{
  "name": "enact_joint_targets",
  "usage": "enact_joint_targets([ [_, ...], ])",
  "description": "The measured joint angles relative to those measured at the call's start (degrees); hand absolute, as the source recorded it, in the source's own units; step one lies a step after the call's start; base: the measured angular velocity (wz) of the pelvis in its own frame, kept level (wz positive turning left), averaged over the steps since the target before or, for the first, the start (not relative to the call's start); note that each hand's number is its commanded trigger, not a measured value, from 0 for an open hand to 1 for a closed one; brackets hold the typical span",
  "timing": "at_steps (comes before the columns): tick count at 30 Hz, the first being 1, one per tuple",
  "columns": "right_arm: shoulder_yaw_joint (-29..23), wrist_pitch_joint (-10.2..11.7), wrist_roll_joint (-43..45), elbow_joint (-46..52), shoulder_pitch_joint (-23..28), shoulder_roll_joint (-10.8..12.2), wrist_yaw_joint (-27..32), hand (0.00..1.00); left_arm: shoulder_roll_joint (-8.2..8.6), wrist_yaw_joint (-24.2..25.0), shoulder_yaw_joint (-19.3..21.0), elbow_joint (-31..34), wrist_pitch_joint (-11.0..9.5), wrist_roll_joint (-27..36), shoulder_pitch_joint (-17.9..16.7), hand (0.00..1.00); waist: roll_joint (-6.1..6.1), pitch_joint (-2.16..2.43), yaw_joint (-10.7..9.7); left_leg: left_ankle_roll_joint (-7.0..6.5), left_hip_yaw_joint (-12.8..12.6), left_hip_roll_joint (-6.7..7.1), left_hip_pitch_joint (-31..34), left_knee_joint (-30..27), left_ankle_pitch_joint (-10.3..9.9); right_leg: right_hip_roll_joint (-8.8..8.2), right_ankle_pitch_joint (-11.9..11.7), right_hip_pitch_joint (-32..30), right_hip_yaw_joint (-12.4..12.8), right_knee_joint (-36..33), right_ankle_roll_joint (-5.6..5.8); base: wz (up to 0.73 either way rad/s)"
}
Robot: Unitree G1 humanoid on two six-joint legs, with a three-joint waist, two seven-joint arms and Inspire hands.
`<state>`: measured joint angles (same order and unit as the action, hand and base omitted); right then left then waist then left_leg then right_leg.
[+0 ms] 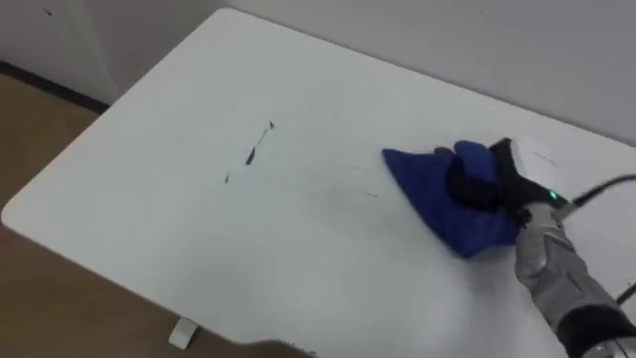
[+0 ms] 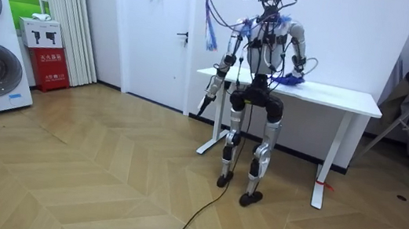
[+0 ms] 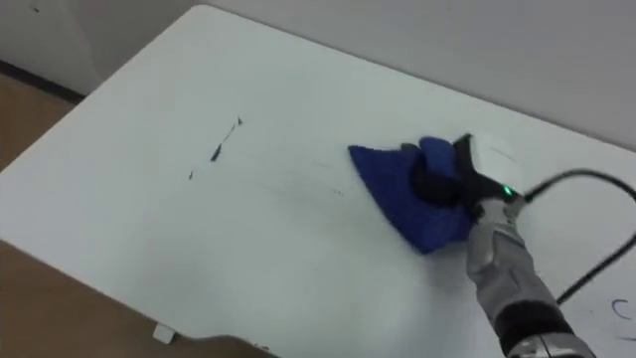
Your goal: Wipe table
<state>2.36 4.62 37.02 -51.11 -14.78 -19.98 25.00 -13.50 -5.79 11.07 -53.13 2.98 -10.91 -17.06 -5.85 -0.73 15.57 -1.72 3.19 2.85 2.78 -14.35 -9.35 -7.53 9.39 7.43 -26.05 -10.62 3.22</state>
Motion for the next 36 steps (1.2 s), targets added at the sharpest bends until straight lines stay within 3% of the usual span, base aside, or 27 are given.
enact_joint_targets([
  [2, -1.92, 0.23, -0.02, -0.56, 1.17, -0.25, 0.2, 1.0, 0.07, -0.01, 1.76, 0.69, -1.23, 0.11, 0.07, 0.0, 0.7, -0.24, -1.25, -0.06, -0.03, 0.03, -0.48, 0.09, -0.04, -0.09, -0.08, 0.79, -0.37, 0.09, 0.14, -0.17],
  [3, -1.94, 0.25, -0.7, -1.09, 1.73, -0.69, 0.62, 1.0, -0.02, -0.16, 1.86, 0.9, -1.94, 0.3, 0.59, 0.0, 0.74, -0.07, -2.32, -0.13, -0.28, 0.04, -0.8, 0.11, -0.08, -0.12, -0.12, 0.81, -0.25, -0.02, 0.21, -0.13],
  [5, -1.44, 0.0, -1.24, -1.96, 1.35, -1.15, 0.58, 1.0, 0.17, -0.29, 1.47, 1.76, -2.69, 1.1, 1.16, 0.0, 1.17, 0.0, -2.49, -0.51, -1.23, -0.12, -1.65, 0.92, -0.28, -0.12, 0.13, 0.71, 0.54, -0.03, 0.63, -0.35],
  [6, -0.12, -0.91, -1.24, -1.95, 0.44, -1.15, 0.52, 1.0, 0.33, -0.27, 0.84, 2.06, -2.91, 1.59, 1.76, 0.0, 1.23, -0.01, -2.1, -1.09, -1.47, -0.1, -1.6, 0.82, -0.59, -0.22, 0.5, 0.67, 0.69, 0.04, 1.21, -0.51],
  [9, 3.62, -4.58, -1.15, -1.85, -3.38, -0.37, -0.87, 1.0, 1.61, -0.2, -0.95, 1.96, -2.65, 1.31, 4.35, 0.0, 1.43, 0.15, -0.66, -1.07, -1.6, -0.19, -0.91, 0.85, -0.59, -0.04, 0.47, -0.62, 1.39, 0.0, 1.15, -0.41],
  [11, 7.81, -6.35, -0.99, -1.73, -6.2, 0.15, -2.8, 1.0, 1.99, -0.17, -3.54, 1.72, -2.13, 1.24, 4.96, 0.0, 1.72, 0.2, 0.37, -0.84, -2.13, -0.32, -0.64, 0.78, -0.31, 0.29, 0.17, -1.17, 1.82, -0.04, 0.66, -0.25],
  [13, 12.28, -8.38, 1.0, 0.9, -9.66, 2.83, -6.04, 1.0, 2.2, -0.16, -5.41, 1.74, -1.7, 1.11, 5.11, 0.0, 1.7, 0.21, 2.24, -0.37, -2.89, -1.15, -0.42, 0.81, -0.02, 1.04, -0.28, -1.96, 2.15, -0.06, -0.06, -0.21],
  [16, 16.83, -7.69, 2.04, 3.29, -13.07, 4.52, -9.11, 1.0, 2.31, -0.15, -7.57, 1.67, -0.23, 1.24, 4.94, 0.0, 1.81, 0.14, 4.29, -0.03, -2.79, -1.51, -0.36, 0.9, 0.2, 1.4, -0.3, -2.63, 2.26, -0.02, -0.25, 0.03],
  [18, 16.92, -7.31, 2.26, 4.92, -13.31, 5.11, -9.45, 1.0, 2.28, -0.14, -7.84, 1.86, 0.42, 1.32, 3.62, 0.0, 1.81, 0.12, 5.42, -0.03, -2.23, -1.53, -0.24, 0.77, 0.29, 1.37, -0.3, -2.46, 1.79, -0.03, -0.25, 0.22],
  [21, 16.65, -6.9, 3.61, 3.2, -12.53, 5.15, -9.34, 1.0, 2.09, 0.03, -7.81, 1.87, 1.64, 1.27, 1.32, 0.0, 1.47, -0.01, 5.08, -0.21, -1.48, -1.19, -0.43, 0.53, 0.39, 0.78, -0.28, -1.63, 0.27, -0.36, -0.21, 0.32],
  [23, 14.19, -5.83, 2.22, 1.74, -8.79, 4.74, -7.5, 1.0, 2.06, 0.16, -7.78, 1.86, 1.76, 1.35, 0.77, 0.0, 1.5, -0.05, 4.19, -0.67, -1.55, -1.13, -0.47, -0.12, 0.1, 0.31, -0.13, -1.24, 0.11, -1.58, 0.03, 0.43],
  [24, 11.69, -3.87, 0.65, 1.38, -5.27, 4.75, -4.82, 1.0, 1.93, 0.16, -7.79, 1.86, 1.76, 1.32, 0.6, 0.0, 2.13, -0.34, 2.41, -1.2, -1.94, -1.07, -0.55, -1.06, -0.26, -0.17, -0.01, -0.97, 0.24, -3.23, 0.21, 0.58],
  [26, 5.9, 0.49, -1.2, 0.51, 1.75, 4.79, 0.32, 1.0, 1.31, 0.14, -6.37, 1.86, 1.25, 1.21, 0.43, 0.0, 1.92, -0.25, -0.39, -2.32, -3.06, -0.72, -2.21, -1.24, -0.99, -1.8, 0.71, -1.08, 1.36, -7.71, 1.25, 0.34],
  [28, 0.76, 2.18, -3.1, -0.22, 6.74, 4.43, 2.63, 1.0, 1.14, -0.11, -3.58, 1.86, 0.54, 0.02, 0.23, 0.0, 1.97, -0.17, -2.71, -3.16, -4.24, -0.81, -3.36, -1.7, -2.16, -3.09, 0.73, -1.15, 1.22, -11.8, 1.28, 0.0],
  [30, -4.67, 2.42, -6.07, -1.77, 10.59, 3.78, 4.07, 1.0, 1.02, -0.37, -0.45, 1.77, -0.67, 0.07, 0.06, 0.0, 2.23, 0.09, -4.36, -4.02, -5.5, -1.17, -3.55, -3.63, -3.81, -4.44, 0.46, -1.79, 1.71, -15.75, 1.55, -0.19],
  [31, -6.23, 2.23, -8.21, -2.87, 12.6, 2.8, 4.84, 1.0, 0.44, -0.79, 0.6, 1.76, -0.89, 0.05, -0.01, 0.0, 2.37, 0.53, -4.42, -4.44, -6.35, -1.43, -3.47, -5.0, -4.83, -5.43, 0.49, -2.52, 2.24, -18.6, 1.8, -0.36],
  [32, -6.46, 2.24, -9.28, -3.16, 13.53, 1.98, 5.18, 1.0, 0.01, -1.16, 0.51, 1.79, -1.03, -0.03, 0.11, 0.0, 2.48, 0.55, -4.67, -4.66, -6.43, -1.56, -3.13, -6.16, -5.51, -5.9, 0.54, -2.87, 2.28, -19.88, 1.97, -0.27],
  [34, -7.17, 1.48, -13.02, -4.64, 14.61, 0.41, 6.32, 1.0, -1.33, -1.78, 0.36, 1.82, -2.15, 0.1, 0.31, 0.0, 3.34, 0.76, -5.19, -5.02, -7.71, -3.12, -2.19, -9.56, -7.4, -8.81, 1.93, -4.72, 3.37, -25.36, 2.65, -0.26],
  [36, -6.75, -0.13, -13.22, -5.07, 13.85, 0.8, 6.89, 1.0, -1.87, -2.75, -0.11, 1.79, -3.0, 0.17, 1.92, 0.0, 3.87, 0.82, -4.48, -4.52, -8.16, -4.78, -0.93, -11.77, -8.54, -11.06, 2.33, -5.54, 4.48, -26.03, 2.77, -0.43],
])
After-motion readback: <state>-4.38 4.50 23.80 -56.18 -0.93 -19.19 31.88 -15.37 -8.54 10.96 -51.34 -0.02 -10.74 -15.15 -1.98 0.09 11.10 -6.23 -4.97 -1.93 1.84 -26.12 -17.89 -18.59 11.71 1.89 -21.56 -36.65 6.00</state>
